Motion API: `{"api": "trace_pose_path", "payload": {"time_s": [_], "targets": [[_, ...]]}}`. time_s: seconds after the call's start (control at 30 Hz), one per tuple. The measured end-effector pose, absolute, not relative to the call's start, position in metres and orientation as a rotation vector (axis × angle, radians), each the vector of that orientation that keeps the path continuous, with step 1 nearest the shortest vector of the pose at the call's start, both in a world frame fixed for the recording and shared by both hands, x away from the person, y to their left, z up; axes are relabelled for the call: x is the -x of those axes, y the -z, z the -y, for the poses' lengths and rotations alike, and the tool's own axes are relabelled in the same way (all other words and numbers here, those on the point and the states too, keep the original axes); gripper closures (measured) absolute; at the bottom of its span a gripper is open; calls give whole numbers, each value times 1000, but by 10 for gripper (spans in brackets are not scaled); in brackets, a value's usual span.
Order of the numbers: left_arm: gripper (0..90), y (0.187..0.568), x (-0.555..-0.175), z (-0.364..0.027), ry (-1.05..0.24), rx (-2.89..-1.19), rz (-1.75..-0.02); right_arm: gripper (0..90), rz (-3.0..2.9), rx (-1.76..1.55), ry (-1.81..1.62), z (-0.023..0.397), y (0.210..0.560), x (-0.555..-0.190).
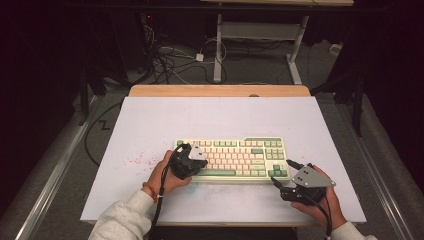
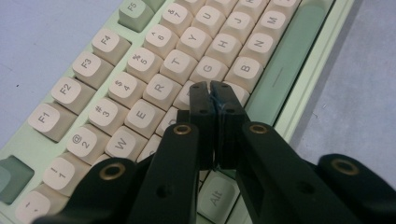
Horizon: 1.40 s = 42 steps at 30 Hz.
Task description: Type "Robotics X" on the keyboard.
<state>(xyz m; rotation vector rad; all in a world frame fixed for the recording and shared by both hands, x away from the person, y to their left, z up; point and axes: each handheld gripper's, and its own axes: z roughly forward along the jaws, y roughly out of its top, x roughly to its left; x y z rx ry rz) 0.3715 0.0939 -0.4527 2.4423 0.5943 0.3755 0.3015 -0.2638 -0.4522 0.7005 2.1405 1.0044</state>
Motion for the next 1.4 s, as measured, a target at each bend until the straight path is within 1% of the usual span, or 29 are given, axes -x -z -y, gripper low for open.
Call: {"api": "trace_pose_path", "payload": {"time_s": [0.07,0.6,1.17,1.4], "targets": [[874,453,-371,-94,-383,-2435,-594,268,-2147,-702,-996,263,453,-302],[856,446,-369,-98,-427,-2407,-591,268,-2149,-692,-1000,262,453,-301],[851,443,-371,-103,-436,-2391,-609,270,-2156,-693,-1000,262,453,-301],[826,439,-371,-109,-455,-2367,-626,270,-2155,-689,-999,262,453,-301]]}}
